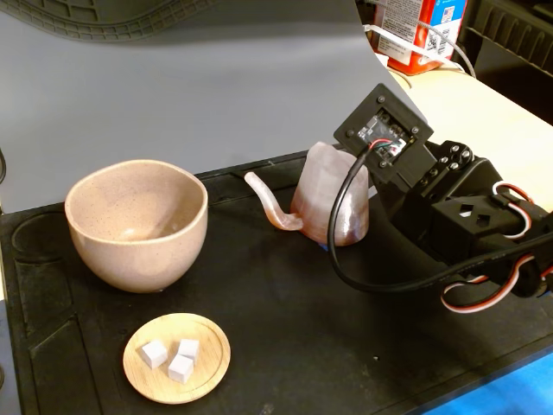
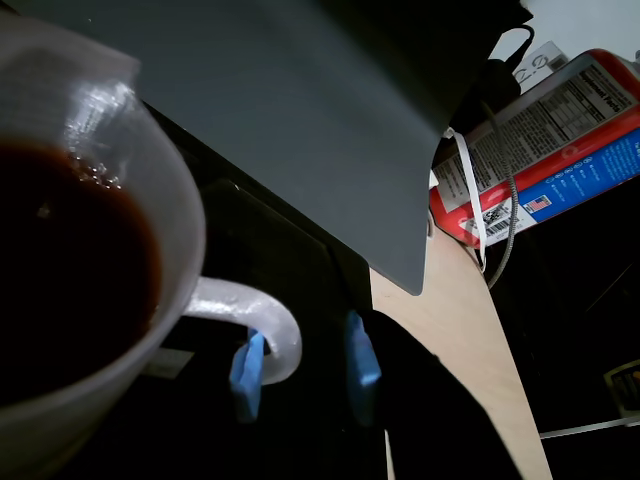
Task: Pick up a kettle and pour liquid into a cup.
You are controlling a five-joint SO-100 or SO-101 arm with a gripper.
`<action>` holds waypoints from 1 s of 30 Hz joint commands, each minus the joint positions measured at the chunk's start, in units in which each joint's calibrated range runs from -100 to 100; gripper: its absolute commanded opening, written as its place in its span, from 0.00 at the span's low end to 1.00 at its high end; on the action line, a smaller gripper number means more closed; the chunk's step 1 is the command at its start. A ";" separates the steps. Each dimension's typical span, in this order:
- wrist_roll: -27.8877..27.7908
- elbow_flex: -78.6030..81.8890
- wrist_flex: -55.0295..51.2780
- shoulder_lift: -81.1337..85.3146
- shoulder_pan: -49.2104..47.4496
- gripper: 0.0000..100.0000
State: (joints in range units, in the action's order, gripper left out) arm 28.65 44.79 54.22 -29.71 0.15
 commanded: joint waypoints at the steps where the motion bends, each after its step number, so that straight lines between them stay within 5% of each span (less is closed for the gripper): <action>1: 0.08 -2.05 0.12 0.19 0.34 0.11; 30: -0.29 -8.86 -0.57 -3.82 1.48 0.10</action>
State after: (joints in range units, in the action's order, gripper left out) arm 28.65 37.88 53.52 -34.08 0.98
